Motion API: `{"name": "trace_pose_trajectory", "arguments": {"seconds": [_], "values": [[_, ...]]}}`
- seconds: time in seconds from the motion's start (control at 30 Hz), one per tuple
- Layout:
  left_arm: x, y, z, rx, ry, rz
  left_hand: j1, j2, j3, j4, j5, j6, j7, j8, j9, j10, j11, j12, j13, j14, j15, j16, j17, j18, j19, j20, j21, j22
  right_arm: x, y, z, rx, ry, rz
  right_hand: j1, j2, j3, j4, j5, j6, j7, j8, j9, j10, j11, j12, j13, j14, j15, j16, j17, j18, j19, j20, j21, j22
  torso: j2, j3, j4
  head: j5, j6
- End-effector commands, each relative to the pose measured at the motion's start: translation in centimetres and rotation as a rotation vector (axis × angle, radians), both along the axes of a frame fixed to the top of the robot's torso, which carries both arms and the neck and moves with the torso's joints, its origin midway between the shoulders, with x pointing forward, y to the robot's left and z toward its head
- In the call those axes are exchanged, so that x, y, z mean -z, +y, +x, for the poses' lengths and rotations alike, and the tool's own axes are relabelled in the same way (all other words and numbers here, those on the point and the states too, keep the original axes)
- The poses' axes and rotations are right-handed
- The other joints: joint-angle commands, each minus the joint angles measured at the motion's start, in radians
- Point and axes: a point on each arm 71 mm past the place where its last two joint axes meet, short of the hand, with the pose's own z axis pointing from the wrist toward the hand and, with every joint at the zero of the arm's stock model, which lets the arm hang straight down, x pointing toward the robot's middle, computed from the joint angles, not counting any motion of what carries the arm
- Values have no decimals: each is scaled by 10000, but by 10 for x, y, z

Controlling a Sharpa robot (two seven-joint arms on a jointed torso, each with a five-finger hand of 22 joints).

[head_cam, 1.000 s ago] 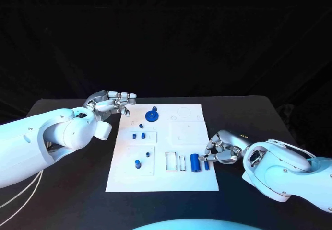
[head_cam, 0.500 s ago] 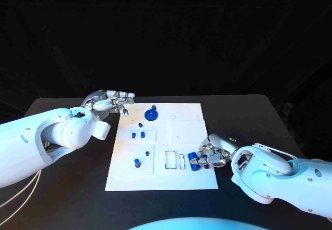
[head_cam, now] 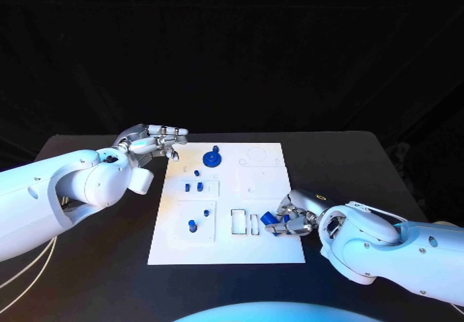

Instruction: Assemble the parts on the task board

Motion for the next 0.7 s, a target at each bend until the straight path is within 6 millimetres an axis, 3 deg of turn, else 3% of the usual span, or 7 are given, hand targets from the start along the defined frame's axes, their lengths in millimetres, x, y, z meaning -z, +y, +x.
{"name": "trace_pose_trajectory", "arguments": {"seconds": [0.03,0.47,0.7], "values": [[-1,-3,-1,251,12,-100,-38,69,-38,-12,29,-85,4,4,-8,-63,21,18,8,-57,18,-46,-8,134,59,-13,-51,-9,5,2,-1,-174,166,-501,-88,-18,-69,-6,18,-76,-13,75,17,-5,-2,20,8,676,-27,56,804,-189,874,5,6,2496,-6,-7,15,-18,-24],[-1,-1,-1,249,42,-86,-47,67,-44,-8,30,-91,6,3,-11,-73,23,21,9,-59,20,-46,-11,134,59,-12,-55,-11,12,9,-2,-250,115,-537,274,122,-42,-66,138,-56,-69,292,324,43,-50,103,171,686,-63,96,881,-209,908,-18,103,2522,-11,-19,39,-21,-33],[-1,-1,-1,241,43,-82,-46,72,-44,-7,30,-96,6,3,-13,-81,23,24,10,-60,20,-46,-13,135,59,-11,-59,-14,7,8,-2,59,-364,-169,547,289,-66,-85,744,12,-142,508,611,152,-113,227,358,700,-113,137,957,-232,950,-56,215,2553,-19,-12,54,-14,-24]]}}
